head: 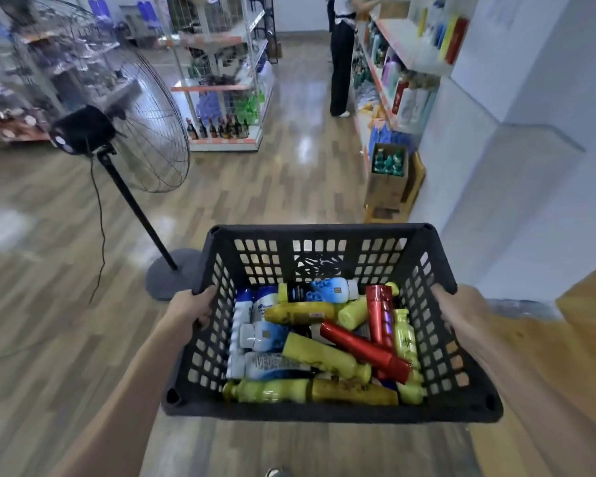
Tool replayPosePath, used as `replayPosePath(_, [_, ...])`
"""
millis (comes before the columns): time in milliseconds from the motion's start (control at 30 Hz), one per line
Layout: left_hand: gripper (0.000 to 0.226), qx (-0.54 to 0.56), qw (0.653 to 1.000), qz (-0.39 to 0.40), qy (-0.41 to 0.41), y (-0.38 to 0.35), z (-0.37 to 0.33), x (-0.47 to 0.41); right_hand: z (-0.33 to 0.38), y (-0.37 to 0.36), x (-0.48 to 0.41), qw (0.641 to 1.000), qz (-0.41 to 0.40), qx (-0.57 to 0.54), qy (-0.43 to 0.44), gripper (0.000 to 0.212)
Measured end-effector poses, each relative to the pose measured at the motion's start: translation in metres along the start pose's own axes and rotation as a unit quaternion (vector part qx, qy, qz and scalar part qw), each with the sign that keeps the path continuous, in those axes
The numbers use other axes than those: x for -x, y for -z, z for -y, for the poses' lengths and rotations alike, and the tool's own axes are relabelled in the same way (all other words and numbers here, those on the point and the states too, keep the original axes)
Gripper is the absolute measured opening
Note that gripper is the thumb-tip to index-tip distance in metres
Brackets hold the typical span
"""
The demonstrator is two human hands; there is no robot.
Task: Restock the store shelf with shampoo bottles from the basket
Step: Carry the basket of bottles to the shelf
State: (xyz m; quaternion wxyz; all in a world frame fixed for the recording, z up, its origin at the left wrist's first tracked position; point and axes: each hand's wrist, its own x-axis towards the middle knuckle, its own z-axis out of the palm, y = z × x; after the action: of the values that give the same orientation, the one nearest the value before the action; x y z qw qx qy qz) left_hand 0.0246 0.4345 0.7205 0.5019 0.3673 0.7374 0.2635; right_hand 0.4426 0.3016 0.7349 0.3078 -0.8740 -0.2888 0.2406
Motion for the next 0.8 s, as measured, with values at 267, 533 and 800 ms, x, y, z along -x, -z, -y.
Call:
replayPosePath(267, [0.030,-0.002,0.999,0.031,0.006,-0.056,-0.093,-0.127,0.068,-0.046,-0.127,0.999,-0.004,0.021,-0.035,0.035])
replayPosePath(533, [0.033,-0.034,0.999,0.034,0.000,-0.096,-0.198,-0.237,0.145,-0.077,-0.240,0.999,-0.001,0.027,-0.048,0.036])
replayPosePath(800, [0.035,-0.038,0.997,0.045,0.040,-0.148,-0.295,-0.351,0.213,-0.120,-0.383,0.998,-0.003,-0.002,-0.069,0.032])
